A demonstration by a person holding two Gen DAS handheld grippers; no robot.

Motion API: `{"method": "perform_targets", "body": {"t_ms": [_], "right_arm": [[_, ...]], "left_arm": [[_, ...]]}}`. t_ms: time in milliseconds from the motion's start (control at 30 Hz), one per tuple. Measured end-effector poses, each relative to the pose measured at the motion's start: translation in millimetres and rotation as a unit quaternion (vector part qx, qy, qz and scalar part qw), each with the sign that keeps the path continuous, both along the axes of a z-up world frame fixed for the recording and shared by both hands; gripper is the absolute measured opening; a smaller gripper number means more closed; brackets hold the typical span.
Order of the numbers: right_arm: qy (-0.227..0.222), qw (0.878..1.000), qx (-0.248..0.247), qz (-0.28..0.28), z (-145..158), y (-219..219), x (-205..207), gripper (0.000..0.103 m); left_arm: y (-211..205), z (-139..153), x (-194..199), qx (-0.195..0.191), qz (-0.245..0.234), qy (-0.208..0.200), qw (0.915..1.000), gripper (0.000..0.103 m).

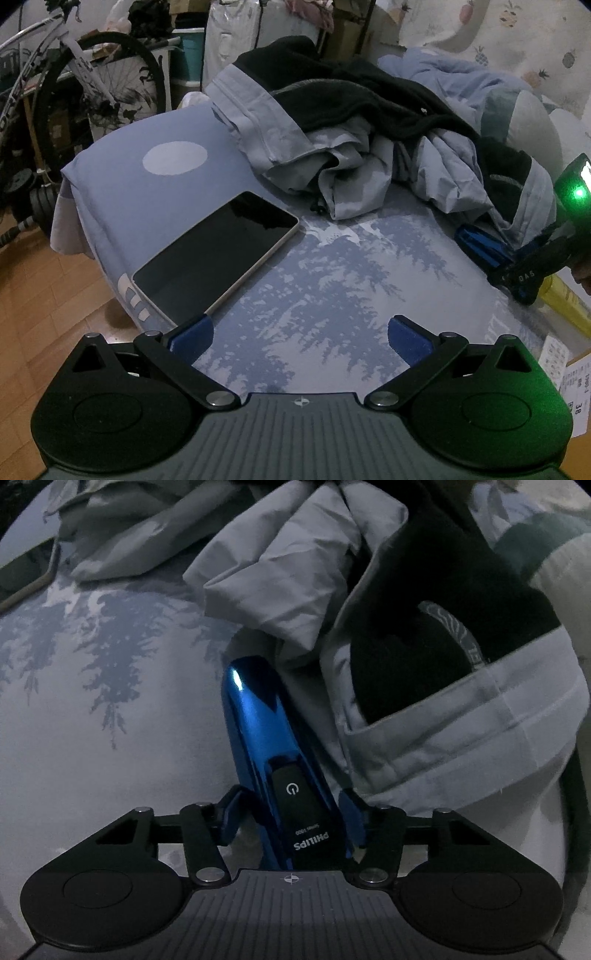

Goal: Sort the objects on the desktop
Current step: 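Close the right gripper on the blue shaver and lift it, then carry the blue shaver with the right gripper over the cardboard box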

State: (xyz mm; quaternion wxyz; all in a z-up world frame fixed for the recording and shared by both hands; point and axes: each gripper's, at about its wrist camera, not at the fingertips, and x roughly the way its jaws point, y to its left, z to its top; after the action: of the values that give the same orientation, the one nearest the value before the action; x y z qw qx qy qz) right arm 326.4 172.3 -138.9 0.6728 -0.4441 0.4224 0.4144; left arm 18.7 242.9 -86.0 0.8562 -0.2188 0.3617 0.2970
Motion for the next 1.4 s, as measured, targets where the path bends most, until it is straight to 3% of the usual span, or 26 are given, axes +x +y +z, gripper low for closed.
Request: {"method": "perform_targets", "body": {"t_ms": [233,533,867,1400], "right_arm": [[0.028,0.999,0.008,-0.028,10,-6,-9,0.048],[0.055,0.996,0.048,-0.059,32,-24,-19,0.047],[0.057,0.986,0.121,-0.101,96,-45,-58,0.047],[-0.001,0.962,0.213,-0.171,181,-159,-120,0.047]], "left_arm": [[-3,1,-1,0.000,-0.003,-0.002,1.0000,0.103],[-4,5,-2,0.004,0.001,-0.008,1.0000,0.103],[-18,16,1,0.034,-0.019,-0.011,0.9992,0.103],[-58,40,7,0.088,-0.077,-0.035,0.9925,0.103]]}}
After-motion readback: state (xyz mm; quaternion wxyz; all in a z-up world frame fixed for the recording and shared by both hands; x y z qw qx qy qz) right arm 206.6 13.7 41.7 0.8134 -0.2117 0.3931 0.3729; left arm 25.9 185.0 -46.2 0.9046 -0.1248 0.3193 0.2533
